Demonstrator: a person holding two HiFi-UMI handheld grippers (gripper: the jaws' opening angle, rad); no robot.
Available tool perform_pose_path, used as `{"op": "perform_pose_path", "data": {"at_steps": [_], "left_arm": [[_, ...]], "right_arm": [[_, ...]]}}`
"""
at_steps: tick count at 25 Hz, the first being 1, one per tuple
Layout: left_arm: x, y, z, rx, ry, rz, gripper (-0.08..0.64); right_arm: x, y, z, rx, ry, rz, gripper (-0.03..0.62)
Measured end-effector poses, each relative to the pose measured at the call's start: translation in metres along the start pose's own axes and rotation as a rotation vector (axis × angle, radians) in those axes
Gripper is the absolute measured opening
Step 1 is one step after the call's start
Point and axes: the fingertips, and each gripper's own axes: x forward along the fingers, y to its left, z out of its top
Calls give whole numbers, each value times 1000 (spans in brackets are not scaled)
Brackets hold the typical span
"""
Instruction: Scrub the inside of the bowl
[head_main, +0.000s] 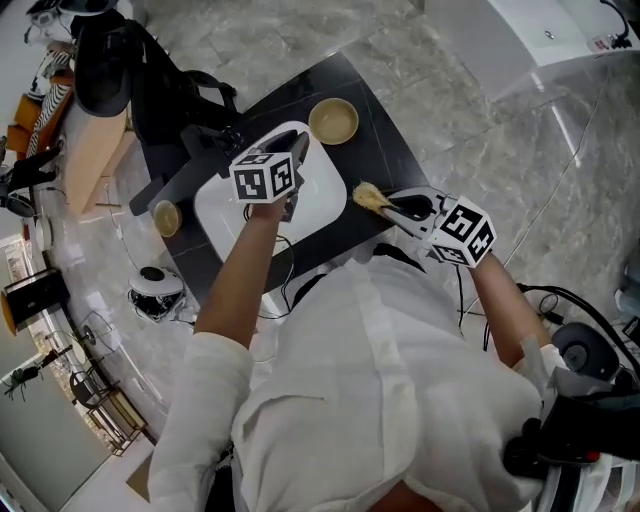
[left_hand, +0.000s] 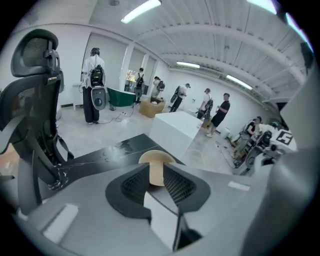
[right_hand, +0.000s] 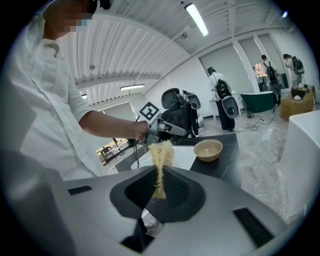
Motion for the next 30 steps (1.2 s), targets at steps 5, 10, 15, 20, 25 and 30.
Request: {"op": "perform_pose_path", "data": {"at_steps": [5,10,15,20,25,30], "left_arm": [[-88,-32,-31,7,-77,-196,69],[-164,-37,-84,-15,-67,-252,6],[-217,-32,-129,44,-59,-273,5],[-266,-33,-158,60,-101,-362,5],[-303,-33,-197,87,-85,-388,5],[-329,-26,-218,67,-102,-368,6]], "right_arm": [[19,24,7,-24,-9,-72,31],[41,62,20,-54,-11,-115,31],[75,105,26,-69,-24,-148,31],[110,159,27,-75,-31,-163,31],[136,210,10,-86,-22,-170,31],[154,245,0,-88,-20,-147,31]]}}
